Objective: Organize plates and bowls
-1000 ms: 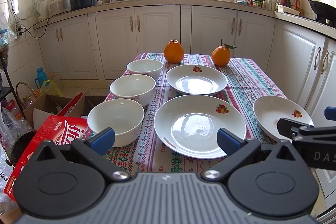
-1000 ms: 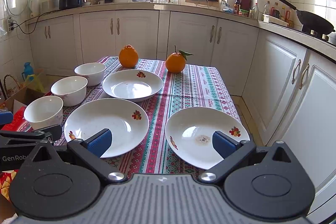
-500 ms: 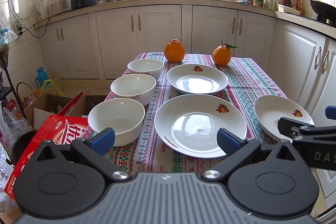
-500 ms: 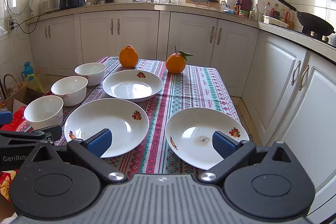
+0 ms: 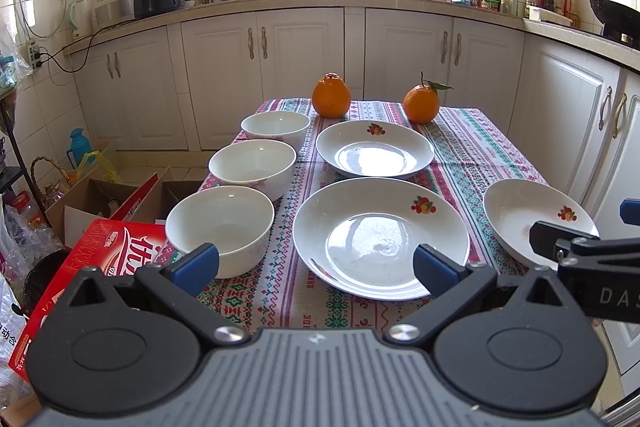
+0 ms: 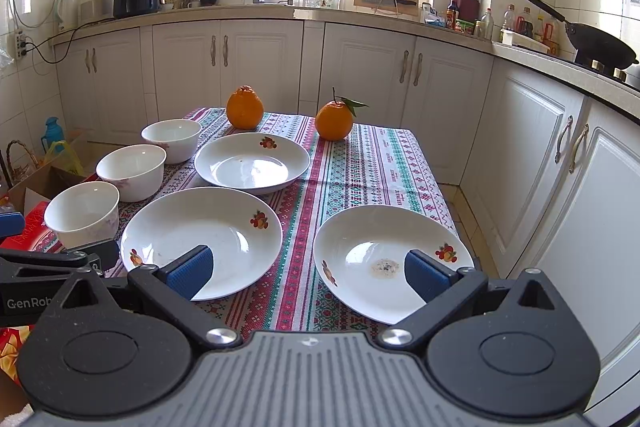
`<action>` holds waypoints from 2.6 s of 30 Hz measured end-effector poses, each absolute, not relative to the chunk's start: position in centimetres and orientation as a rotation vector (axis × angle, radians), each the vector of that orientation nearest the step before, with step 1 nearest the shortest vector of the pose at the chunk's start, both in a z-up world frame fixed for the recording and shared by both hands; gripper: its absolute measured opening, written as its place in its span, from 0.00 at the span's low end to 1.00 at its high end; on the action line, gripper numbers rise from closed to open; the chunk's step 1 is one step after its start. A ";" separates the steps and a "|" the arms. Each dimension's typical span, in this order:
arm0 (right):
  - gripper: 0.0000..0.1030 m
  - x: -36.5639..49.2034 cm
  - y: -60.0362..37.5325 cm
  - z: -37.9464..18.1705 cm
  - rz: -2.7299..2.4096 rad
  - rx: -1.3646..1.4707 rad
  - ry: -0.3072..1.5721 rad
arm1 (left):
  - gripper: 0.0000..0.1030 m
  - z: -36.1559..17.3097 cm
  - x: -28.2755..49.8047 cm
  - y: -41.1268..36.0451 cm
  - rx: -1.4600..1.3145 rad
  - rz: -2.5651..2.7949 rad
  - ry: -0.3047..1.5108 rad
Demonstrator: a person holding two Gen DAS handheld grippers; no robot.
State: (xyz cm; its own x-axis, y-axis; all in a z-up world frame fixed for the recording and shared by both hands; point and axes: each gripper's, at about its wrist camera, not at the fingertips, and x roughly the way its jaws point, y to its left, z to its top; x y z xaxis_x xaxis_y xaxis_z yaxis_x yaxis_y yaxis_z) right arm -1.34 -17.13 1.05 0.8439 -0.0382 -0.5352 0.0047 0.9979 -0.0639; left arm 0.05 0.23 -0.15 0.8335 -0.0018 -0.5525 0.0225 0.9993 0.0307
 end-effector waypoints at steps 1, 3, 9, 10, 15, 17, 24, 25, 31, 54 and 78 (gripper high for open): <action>1.00 -1.4 -17.1 1.0 -0.022 -0.060 0.566 | 0.99 -0.2 0.1 0.1 0.037 -0.013 0.586; 1.00 -1.4 -17.2 1.0 -0.023 -0.058 0.566 | 0.99 -0.2 0.2 0.0 0.036 -0.017 0.588; 1.00 -1.3 -17.3 1.0 -0.022 -0.059 0.565 | 0.99 -0.2 0.5 -0.2 0.045 -0.022 0.591; 1.00 -1.3 -17.3 1.0 -0.022 -0.060 0.565 | 0.99 -0.2 0.4 -0.2 0.049 -0.022 0.590; 1.00 -1.1 -17.7 1.3 -0.013 -0.063 0.557 | 0.99 0.0 0.9 -0.5 0.056 -0.055 0.587; 1.00 -1.1 -18.0 1.4 -0.004 -0.066 0.550 | 0.99 0.2 1.1 -0.6 0.061 -0.077 0.584; 1.00 -0.7 -19.8 1.8 0.016 -0.084 0.519 | 0.99 1.5 2.2 -1.2 0.113 -0.132 0.545; 1.00 -0.6 -20.3 1.8 0.020 -0.084 0.515 | 0.99 1.8 2.5 -1.3 0.113 -0.139 0.540; 1.00 -0.1 -23.2 1.6 0.004 -0.097 0.510 | 0.99 2.2 4.7 -2.1 0.118 -0.197 0.571; 1.00 3.7 -30.8 -8.0 0.089 -0.036 0.768 | 0.99 -1.2 12.7 -9.2 0.211 -0.388 0.695; 1.00 5.1 -33.5 -10.7 0.295 -0.085 0.677 | 0.90 -6.0 21.4 -19.1 0.358 -0.695 0.961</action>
State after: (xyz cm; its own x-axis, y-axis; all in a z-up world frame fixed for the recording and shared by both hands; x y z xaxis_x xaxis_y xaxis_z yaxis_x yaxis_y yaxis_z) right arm 5.13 -33.46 -10.71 0.7395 0.2410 -0.6285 -0.2961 0.9550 0.0178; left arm 21.42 -19.14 -6.03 0.3825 -0.3796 -0.8424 0.6814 0.7316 -0.0203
